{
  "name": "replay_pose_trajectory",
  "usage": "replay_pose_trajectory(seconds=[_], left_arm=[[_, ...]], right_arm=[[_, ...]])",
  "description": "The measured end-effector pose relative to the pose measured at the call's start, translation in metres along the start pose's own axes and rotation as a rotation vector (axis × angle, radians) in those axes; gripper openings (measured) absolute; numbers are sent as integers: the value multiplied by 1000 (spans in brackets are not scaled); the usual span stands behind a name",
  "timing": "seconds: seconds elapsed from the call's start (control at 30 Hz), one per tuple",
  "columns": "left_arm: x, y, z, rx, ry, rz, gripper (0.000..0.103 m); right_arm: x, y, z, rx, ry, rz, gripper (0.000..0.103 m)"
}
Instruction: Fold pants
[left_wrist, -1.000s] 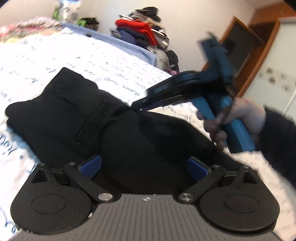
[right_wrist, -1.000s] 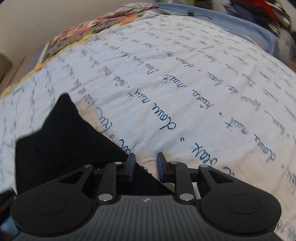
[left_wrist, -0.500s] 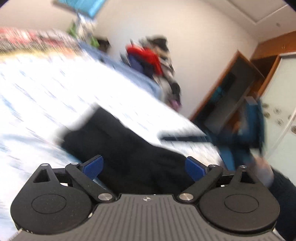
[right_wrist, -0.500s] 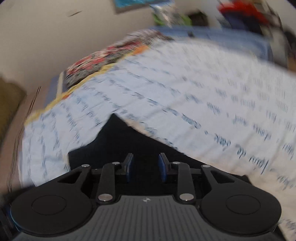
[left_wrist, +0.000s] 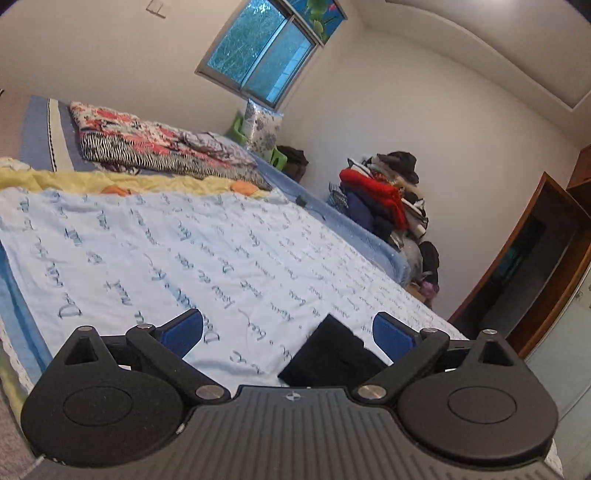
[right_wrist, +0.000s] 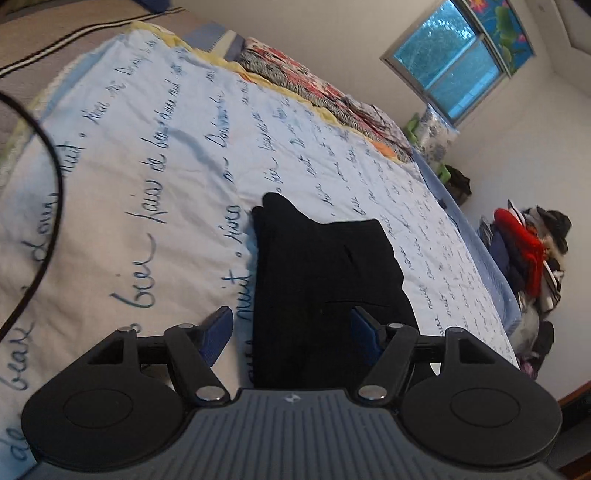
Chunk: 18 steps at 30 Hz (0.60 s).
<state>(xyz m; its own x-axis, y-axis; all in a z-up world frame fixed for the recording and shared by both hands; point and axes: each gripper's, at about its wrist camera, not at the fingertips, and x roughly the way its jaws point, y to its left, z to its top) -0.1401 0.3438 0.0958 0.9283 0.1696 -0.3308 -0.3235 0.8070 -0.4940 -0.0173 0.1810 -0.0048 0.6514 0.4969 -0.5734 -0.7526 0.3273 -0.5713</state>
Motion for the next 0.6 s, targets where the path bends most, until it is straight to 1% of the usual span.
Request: replay_pose_trajectory(seconds=[0.1, 0.17, 0.3, 0.33, 0.37, 0.4, 0.47, 0.5, 0.53, 0.57, 0.6], left_arm=[[8, 1, -14, -12, 34, -9, 100], [13, 4, -19, -21, 49, -16, 100], [13, 6, -22, -19, 52, -19, 100], [12, 7, -21, -21, 51, -16, 100], [12, 9, -21, -26, 50, -12, 100], [11, 11, -21, -34, 48, -9, 100], [11, 16, -20, -52, 50, -7, 100], [13, 18, -18, -63, 57, -6, 100], [15, 19, -17, -74, 66, -11, 100], [18, 20, -14, -87, 76, -25, 100], [22, 20, -12, -105, 87, -49, 101]], right_arm=[[19, -3, 4, 7, 31, -32, 69], [29, -5, 9, 20, 36, -45, 69], [46, -8, 23, 20, 30, -59, 68], [47, -7, 24, 14, 22, -43, 39], [49, -6, 24, 9, 30, 2, 24], [49, -1, 23, -11, 37, 3, 21], [46, 13, 19, -90, 15, -36, 18], [45, 14, 18, -99, 10, -44, 17], [46, 12, 18, -77, 9, -39, 16], [46, 5, 18, -23, 9, -20, 15], [45, -5, 18, 41, 3, 0, 12]])
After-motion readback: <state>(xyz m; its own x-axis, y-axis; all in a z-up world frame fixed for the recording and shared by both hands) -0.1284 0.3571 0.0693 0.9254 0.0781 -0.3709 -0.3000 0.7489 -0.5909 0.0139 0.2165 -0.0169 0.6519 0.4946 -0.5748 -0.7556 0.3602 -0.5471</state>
